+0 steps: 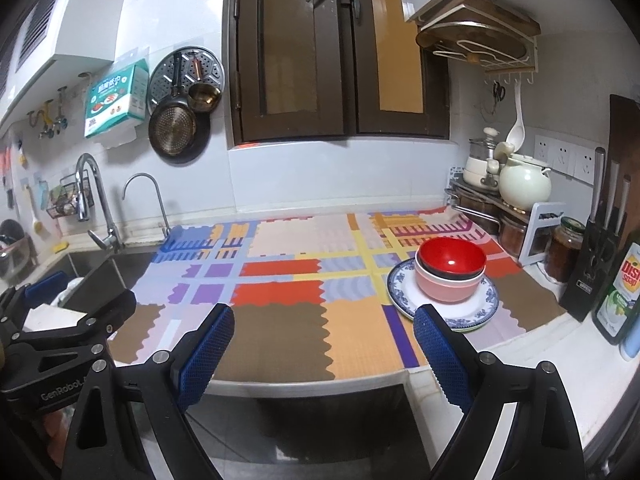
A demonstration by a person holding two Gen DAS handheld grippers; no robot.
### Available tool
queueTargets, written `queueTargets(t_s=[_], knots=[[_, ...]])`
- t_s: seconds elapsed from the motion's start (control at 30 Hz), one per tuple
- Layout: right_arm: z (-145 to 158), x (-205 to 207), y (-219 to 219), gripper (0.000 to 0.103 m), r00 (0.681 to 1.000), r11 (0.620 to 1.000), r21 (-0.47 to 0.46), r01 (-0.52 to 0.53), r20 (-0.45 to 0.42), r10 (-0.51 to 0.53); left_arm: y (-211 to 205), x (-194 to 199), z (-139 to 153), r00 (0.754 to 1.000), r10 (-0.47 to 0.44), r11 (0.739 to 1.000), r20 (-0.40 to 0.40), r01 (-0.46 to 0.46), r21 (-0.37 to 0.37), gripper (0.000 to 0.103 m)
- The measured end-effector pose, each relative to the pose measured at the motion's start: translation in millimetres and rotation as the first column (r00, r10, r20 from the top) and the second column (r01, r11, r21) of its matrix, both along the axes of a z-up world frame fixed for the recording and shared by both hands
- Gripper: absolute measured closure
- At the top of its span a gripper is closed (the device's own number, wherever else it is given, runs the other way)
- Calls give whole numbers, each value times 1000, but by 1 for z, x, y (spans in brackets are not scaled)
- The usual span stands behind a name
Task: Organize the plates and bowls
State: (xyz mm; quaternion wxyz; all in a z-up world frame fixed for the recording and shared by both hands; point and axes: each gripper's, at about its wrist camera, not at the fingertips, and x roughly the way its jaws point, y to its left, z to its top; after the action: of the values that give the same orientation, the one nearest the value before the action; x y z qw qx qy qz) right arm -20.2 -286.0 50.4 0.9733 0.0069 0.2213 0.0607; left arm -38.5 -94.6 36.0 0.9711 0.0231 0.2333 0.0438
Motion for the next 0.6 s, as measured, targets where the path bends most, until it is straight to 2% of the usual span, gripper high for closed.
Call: queueTargets(t_s=[0.6], knots=[[1,-5,2,11,1000,1000,1,-5,2,5,1,-9,1,1000,9,1000,8,-9,5,0]])
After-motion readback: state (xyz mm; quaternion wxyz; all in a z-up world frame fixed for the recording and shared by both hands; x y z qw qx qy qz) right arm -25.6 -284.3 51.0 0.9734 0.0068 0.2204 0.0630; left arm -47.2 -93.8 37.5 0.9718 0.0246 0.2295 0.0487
